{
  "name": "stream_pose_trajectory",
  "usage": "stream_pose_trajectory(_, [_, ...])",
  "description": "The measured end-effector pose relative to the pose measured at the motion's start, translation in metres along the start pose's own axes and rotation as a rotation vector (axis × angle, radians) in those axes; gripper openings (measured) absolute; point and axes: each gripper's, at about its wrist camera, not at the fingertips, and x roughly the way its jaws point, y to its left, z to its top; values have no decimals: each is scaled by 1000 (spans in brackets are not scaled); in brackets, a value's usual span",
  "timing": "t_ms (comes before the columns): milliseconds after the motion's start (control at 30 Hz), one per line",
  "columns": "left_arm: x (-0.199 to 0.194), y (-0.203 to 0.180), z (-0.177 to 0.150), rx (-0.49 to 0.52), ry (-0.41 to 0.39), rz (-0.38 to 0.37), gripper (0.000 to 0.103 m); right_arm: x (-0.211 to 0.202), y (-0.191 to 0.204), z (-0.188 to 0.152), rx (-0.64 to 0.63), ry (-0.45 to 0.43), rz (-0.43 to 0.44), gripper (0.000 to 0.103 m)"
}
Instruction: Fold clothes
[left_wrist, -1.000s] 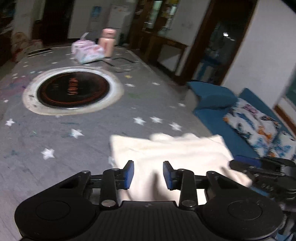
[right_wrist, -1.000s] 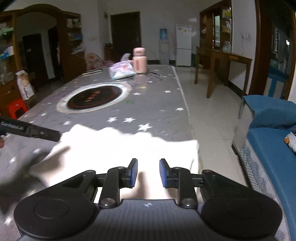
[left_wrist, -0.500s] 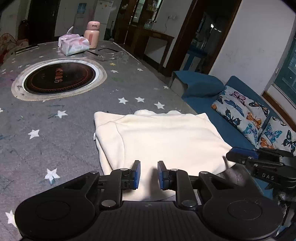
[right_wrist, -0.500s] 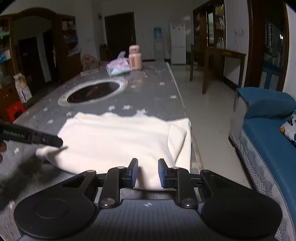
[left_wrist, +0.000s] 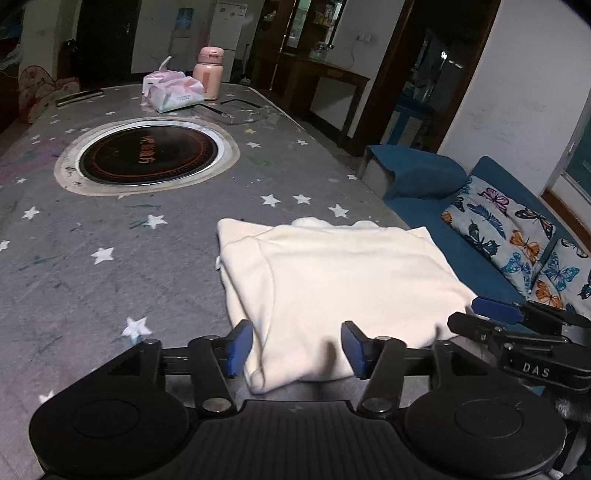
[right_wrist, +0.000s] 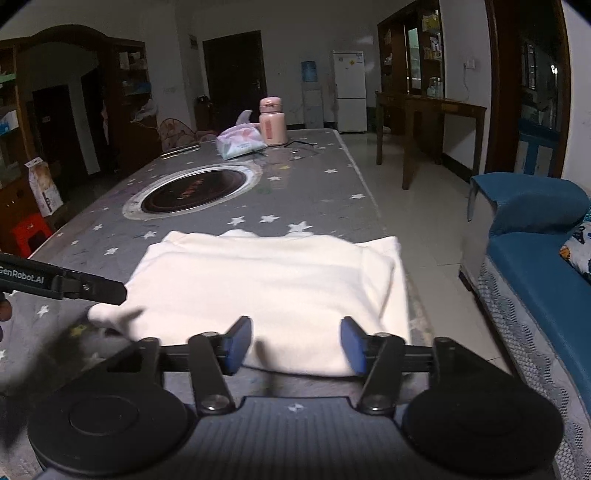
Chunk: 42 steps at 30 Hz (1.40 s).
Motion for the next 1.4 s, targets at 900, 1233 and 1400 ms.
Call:
stream_pose_trajectory(900, [-45,6,-52,14,-43,149,103,-24,57,-31,-22,-30,-53,103])
stream_pose_trajectory(1233, [-45,1,-63,8,-7,184,103,-32,59,-40,-7,-37,-66,103])
stream_pose_trajectory(1400, [-48,-3,-66,21,-8,195,103,-35,59,-43,2,-38,-66,103])
